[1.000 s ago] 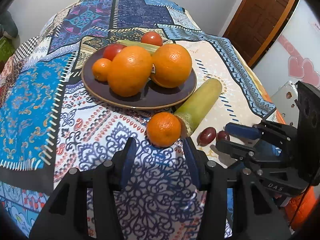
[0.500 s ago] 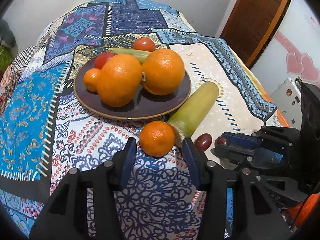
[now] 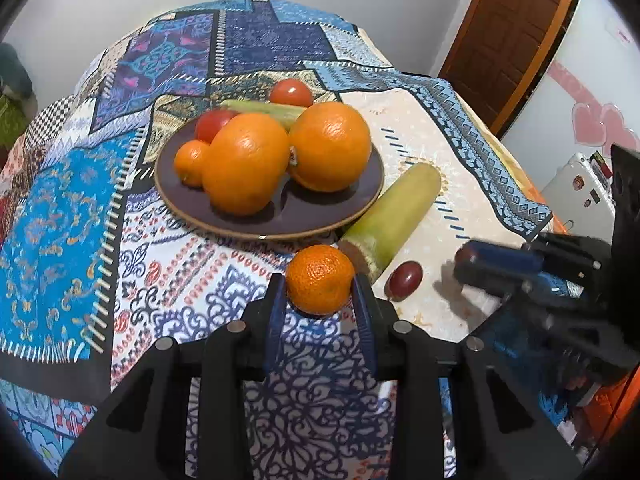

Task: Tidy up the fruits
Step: 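Grasp a mandarin with the left gripper while the right gripper grasps a dark date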

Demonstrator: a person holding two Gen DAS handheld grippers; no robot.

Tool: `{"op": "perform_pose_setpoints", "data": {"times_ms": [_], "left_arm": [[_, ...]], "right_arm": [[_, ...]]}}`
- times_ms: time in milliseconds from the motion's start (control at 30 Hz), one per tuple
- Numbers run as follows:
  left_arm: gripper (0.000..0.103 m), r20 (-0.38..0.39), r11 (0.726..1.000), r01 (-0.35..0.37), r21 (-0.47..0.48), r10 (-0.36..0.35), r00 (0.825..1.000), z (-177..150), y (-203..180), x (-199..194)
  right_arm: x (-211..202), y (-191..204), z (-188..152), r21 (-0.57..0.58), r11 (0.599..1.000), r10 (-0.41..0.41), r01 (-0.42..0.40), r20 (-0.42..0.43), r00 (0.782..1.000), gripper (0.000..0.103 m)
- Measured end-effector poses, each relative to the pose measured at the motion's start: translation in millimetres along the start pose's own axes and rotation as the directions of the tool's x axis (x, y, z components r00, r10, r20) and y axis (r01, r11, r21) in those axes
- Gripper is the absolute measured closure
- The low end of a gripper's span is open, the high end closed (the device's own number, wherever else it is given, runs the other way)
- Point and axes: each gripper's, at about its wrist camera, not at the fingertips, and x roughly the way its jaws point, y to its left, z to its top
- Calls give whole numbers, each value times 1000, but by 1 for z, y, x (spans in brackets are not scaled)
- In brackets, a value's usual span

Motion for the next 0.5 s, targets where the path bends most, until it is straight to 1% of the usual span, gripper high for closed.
{"op": "perform_pose_setpoints", "data": {"times_ms": [133,267,400,500], "left_arm": [[70,23,1000,-5,-12,6,1000,0,3,-10],[70,76,1000,-13,-21,14,997,6,9,-31],[70,147,999,-41,-35,45,988,21,20,-54],[70,175,996,-67,-53,75,982,32,32,-61]], "right_arm": [[-5,-2,9,10,1000,0,-1,26,1000,86],[-8,-2,20,0,1000,-10,10,55,998,86],[-9,-5,35,-1,1000,-17,17,89,996,86],[-9,-7,47,-2,1000,-23,23,113,993,86]]}}
